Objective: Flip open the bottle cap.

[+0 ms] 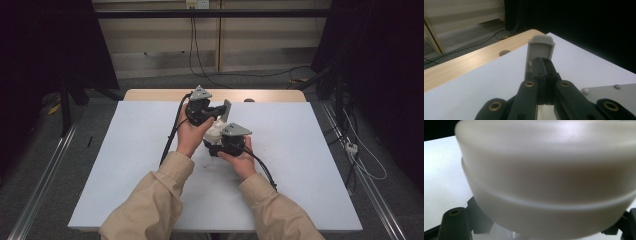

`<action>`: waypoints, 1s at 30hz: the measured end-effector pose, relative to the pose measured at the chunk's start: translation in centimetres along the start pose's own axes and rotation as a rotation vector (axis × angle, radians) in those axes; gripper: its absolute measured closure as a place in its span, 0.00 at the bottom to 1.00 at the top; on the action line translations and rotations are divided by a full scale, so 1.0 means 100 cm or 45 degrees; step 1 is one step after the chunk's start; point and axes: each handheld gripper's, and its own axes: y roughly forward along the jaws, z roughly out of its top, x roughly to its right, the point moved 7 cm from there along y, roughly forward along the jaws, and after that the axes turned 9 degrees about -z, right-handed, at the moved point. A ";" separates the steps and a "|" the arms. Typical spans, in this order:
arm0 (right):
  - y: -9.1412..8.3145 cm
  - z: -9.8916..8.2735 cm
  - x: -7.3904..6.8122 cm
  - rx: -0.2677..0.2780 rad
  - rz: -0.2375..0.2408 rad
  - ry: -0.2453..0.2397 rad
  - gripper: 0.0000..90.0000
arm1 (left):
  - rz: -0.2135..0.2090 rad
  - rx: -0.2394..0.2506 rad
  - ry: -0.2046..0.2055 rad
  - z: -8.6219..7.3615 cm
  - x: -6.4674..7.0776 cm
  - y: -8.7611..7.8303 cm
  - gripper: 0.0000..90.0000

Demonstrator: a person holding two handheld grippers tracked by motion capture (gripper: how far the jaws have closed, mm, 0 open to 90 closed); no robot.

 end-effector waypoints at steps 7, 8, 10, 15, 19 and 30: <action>0.000 0.000 0.000 0.000 0.000 0.001 0.21 | -0.002 0.001 -0.003 0.000 0.000 0.002 1.00; 0.000 0.000 0.000 0.000 0.000 0.001 0.21 | -0.002 0.002 -0.005 0.000 -0.001 0.002 1.00; 0.000 0.000 0.000 0.000 -0.001 0.000 0.21 | -0.002 0.002 -0.007 0.000 -0.001 0.003 1.00; 0.000 0.000 0.000 -0.001 0.000 0.002 0.21 | -0.003 -0.004 -0.003 0.000 -0.001 0.005 1.00; 0.000 0.000 0.000 0.000 -0.001 0.000 0.21 | -0.003 -0.004 -0.005 0.000 -0.002 0.006 1.00; 0.000 0.000 0.000 -0.001 0.000 0.001 0.21 | -0.006 -0.012 0.002 0.000 -0.004 0.010 1.00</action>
